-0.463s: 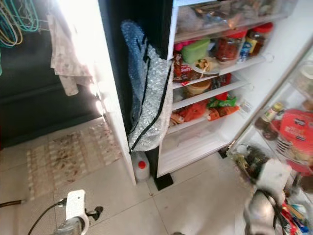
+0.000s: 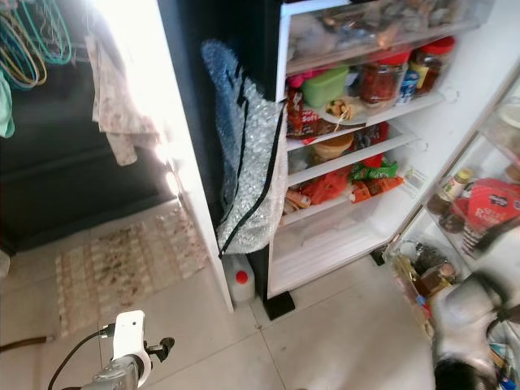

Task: Restocking fridge

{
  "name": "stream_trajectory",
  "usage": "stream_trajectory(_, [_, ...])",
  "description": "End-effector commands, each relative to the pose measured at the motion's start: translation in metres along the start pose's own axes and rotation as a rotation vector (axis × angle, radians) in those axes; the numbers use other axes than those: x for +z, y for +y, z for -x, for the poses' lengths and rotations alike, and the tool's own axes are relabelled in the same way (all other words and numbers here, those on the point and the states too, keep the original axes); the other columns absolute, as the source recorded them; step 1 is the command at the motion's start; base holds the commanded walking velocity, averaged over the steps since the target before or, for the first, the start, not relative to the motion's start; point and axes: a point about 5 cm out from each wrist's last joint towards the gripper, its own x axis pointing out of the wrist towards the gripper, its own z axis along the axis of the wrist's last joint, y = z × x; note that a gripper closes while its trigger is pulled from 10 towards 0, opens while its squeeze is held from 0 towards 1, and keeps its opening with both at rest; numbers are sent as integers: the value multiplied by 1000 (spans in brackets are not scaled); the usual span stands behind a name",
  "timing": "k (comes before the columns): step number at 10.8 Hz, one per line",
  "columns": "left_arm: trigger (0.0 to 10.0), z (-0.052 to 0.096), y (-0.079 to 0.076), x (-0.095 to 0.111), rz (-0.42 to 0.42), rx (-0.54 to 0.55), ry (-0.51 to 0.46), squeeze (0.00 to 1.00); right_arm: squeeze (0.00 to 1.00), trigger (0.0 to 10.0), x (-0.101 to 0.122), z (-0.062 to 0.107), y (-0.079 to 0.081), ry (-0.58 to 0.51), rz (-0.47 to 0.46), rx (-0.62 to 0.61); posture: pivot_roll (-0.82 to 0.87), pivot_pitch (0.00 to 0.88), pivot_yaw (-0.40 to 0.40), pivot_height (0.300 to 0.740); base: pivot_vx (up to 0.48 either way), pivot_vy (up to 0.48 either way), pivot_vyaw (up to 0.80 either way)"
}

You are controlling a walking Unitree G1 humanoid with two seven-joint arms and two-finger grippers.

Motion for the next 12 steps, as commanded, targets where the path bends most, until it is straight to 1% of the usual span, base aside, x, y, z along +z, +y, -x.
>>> stream_trajectory(1, [10000, 1, 4, -4, -22, 10, 13, 0, 0, 10000, -2, 5, 5, 43, -41, 23, -181, 44, 78, 740, 0, 0, 0])
stream_trajectory(2, [10000, 1, 5, -5, -11, 15, 15, 0, 0, 10000, -12, 19, 23, 113, -37, 160, -178, 40, 79, 740, 0, 0, 0])
stream_trajectory(3, [10000, 1, 5, -5, -4, 15, 17, 0, 0, 10000, -28, 33, 34, 233, -27, 271, -171, 38, 77, 740, 0, 0, 0])
stream_trajectory(4, [10000, 1, 4, -5, -3, 14, 19, 0, 0, 10000, -39, 45, 40, 326, -18, 316, -168, 38, 75, 740, 0, 386, 0])
stream_trajectory(5, [10000, 1, 3, -7, 0, 12, 22, 0, 0, 10000, -38, 47, 40, 317, -27, 323, -166, 36, 66, 740, 0, 390, 0])
stream_trajectory(7, [10000, 2, 1, -8, 4, 6, 24, 0, 0, 10000, -37, 44, 42, 320, -25, 328, -163, 25, 64, 740, 0, 324, 0])
stream_trajectory(10, [10000, 2, 1, -12, -9, 0, 32, 0, 0, 10000, -35, 48, 48, 330, -42, 335, -165, 21, 76, 740, 0, 289, -777])
stream_trajectory(11, [10000, 2, 1, -11, -23, -4, 30, 0, 0, 10000, -35, 48, 47, 330, -46, 319, -165, 23, 81, 740, 0, 0, 0])
stream_trajectory(12, [10000, 2, 2, -11, -26, -5, 32, 0, 0, 10000, -36, 46, 43, 332, -45, 285, -167, 32, 85, 740, 0, 0, -800])
